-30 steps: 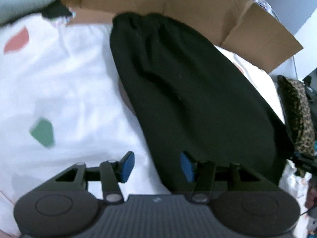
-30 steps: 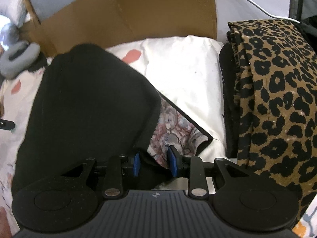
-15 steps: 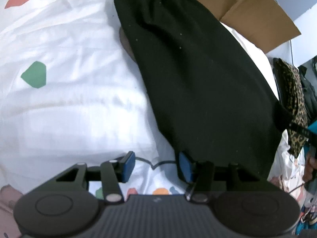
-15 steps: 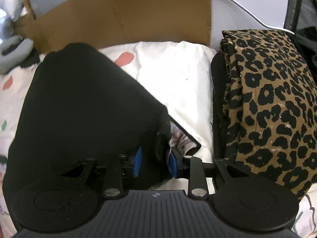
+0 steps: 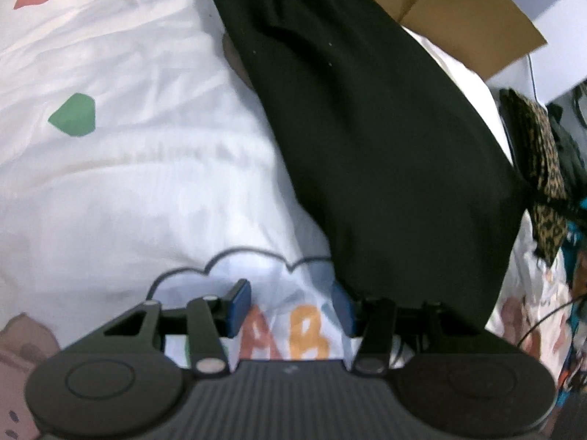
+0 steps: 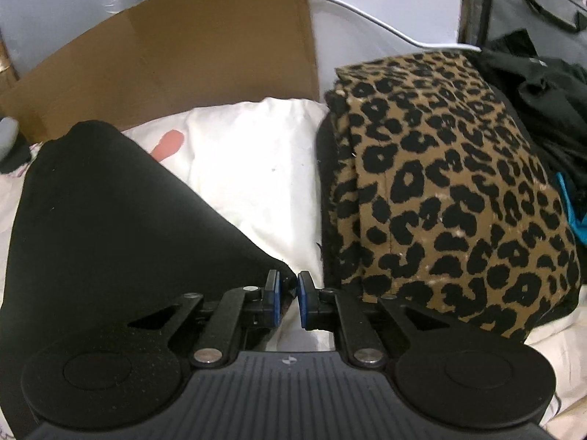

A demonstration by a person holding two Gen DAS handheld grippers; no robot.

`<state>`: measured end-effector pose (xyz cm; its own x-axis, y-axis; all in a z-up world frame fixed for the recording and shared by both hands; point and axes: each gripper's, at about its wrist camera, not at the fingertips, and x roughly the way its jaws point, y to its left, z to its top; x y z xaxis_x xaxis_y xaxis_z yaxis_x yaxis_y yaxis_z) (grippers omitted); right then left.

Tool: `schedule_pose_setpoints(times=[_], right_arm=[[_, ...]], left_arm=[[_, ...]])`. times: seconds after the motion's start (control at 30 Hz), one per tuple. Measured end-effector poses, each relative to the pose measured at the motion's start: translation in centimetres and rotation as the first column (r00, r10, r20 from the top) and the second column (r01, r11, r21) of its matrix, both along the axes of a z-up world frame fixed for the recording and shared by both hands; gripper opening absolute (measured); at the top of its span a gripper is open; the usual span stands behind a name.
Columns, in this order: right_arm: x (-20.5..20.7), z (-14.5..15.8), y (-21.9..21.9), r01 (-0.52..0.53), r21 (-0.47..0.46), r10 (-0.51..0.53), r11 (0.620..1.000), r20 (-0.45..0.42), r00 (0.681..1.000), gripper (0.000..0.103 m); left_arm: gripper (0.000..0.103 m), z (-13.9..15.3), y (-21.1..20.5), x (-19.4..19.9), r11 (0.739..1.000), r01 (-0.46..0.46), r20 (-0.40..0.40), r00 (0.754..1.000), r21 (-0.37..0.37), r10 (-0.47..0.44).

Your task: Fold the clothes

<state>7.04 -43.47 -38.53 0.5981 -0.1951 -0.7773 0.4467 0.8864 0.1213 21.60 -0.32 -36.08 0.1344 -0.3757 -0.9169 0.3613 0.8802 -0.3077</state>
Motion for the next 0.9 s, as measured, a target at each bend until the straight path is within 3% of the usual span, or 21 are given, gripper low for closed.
schedule_pose_setpoints(times=[0.37,0.43,0.5,0.67,0.9], right_arm=[[1.2,4.8,3.5,-0.224,-0.092,0.23,0.97,0.051,0.972,0.011],[1.3,5.7,4.4,-0.24,-0.107,0.248,0.965,0.072,0.966,0.013],[1.5,6.6,5.3,-0.253,-0.118,0.264,0.96,0.093,0.96,0.024],[2.3,6.7,8.2,-0.361,-0.033,0.363,0.932,0.103,0.926,0.025],[2.5,4.9,13.5,-0.539,0.079,0.534,0.839,0.07,0.842,0.025]], left_arm=[[0.055,-1.0,-2.0,-1.0,0.996,0.083,0.033,0.996,-0.031,-0.082],[0.057,-1.3,-2.9,-1.2,0.995,0.098,0.05,0.994,-0.024,-0.097],[0.059,-1.5,-3.8,-1.4,0.994,0.109,0.066,0.992,-0.021,-0.107],[0.059,-1.0,-5.1,-1.2,0.996,0.083,0.112,0.991,-0.042,-0.078],[0.059,-0.4,-6.2,-0.4,0.993,0.053,0.14,0.989,-0.109,-0.037]])
